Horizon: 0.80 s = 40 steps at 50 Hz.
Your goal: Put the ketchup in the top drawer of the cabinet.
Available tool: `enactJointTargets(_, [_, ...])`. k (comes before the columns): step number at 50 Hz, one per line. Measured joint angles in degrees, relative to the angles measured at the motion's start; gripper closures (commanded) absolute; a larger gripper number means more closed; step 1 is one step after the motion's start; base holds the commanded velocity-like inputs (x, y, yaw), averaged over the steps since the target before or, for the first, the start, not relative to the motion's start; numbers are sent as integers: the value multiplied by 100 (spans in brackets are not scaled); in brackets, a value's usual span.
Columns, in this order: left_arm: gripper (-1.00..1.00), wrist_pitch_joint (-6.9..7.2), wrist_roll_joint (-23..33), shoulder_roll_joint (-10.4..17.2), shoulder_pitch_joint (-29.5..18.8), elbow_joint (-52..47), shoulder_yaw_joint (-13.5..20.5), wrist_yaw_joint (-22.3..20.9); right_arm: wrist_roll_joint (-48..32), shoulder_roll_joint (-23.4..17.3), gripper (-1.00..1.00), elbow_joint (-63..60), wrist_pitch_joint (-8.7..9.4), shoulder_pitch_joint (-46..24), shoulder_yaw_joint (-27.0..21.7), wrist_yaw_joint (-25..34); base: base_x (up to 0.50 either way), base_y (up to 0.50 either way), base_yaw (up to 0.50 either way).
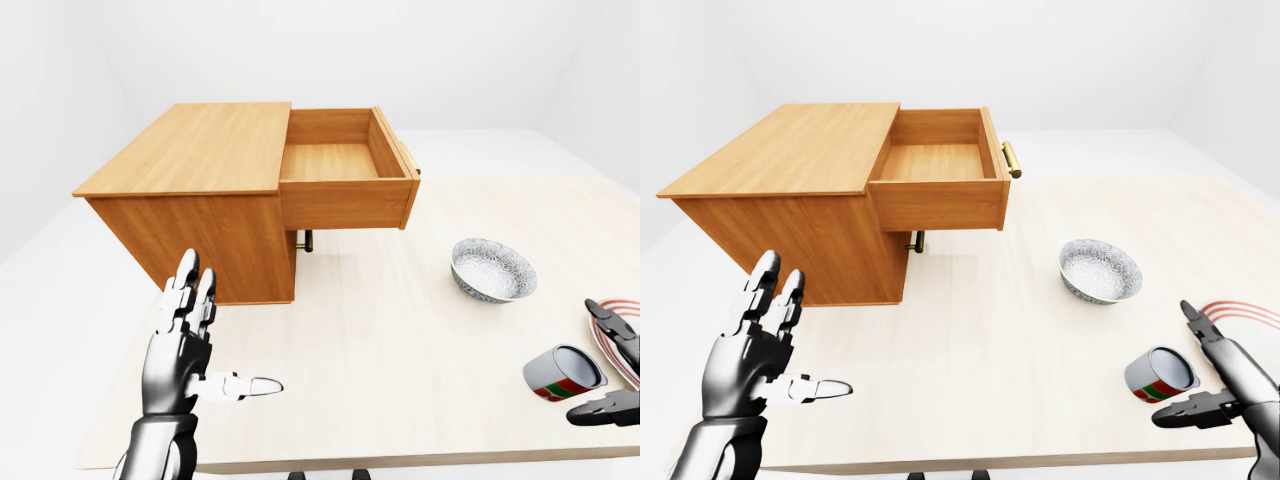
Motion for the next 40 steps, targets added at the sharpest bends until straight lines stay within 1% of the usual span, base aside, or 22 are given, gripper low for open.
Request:
enactJointTargets(13, [-100, 14, 0, 8, -27, 24, 0, 14, -55, -91, -100, 198, 0, 4, 53, 0, 0, 0, 0])
enactJointTargets(40, [-100, 26, -7, 1, -38, 21, 28, 11, -139, -135, -100, 638, 0, 4, 267, 0, 0, 0, 0])
